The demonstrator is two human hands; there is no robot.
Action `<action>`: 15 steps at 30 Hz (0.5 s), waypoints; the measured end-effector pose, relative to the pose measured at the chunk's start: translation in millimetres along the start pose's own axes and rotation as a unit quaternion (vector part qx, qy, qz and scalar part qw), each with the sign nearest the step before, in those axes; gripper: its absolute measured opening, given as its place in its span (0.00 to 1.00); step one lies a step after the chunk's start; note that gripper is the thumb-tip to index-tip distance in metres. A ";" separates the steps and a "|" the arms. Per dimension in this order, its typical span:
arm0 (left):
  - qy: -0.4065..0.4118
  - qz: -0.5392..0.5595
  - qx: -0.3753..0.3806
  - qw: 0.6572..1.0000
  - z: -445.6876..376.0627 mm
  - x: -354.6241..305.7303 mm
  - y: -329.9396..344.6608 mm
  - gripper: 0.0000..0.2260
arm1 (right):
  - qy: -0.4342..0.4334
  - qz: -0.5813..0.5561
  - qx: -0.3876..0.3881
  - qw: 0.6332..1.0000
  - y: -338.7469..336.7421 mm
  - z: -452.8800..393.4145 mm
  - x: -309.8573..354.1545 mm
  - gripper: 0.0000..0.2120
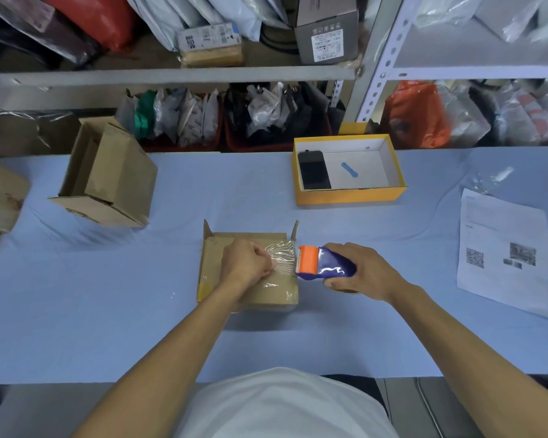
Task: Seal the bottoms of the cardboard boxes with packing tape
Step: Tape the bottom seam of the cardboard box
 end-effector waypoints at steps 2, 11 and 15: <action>-0.007 -0.012 -0.004 1.000 0.2 2.9 1.1 0.07 | -0.008 -0.002 0.000 1.000 3.2 -1.4 -1.4 0.32; 0.049 -0.360 -0.029 0.931 -5.1 -6.6 3.4 0.16 | -0.017 0.046 0.025 0.998 14.2 -8.3 -5.6 0.31; 0.205 -0.303 0.093 0.926 -4.6 -6.7 22.9 0.04 | -0.026 0.081 0.027 0.996 11.3 -13.5 -2.7 0.32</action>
Point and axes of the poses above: each hand's wrist, its own z-axis away from the middle knuckle, its own y-axis out of the palm, x = y × z, the point moved 2 cm from there along -z, towards the middle knuckle, and after that the axes turned 15 degrees about z, right-handed, at the moved point
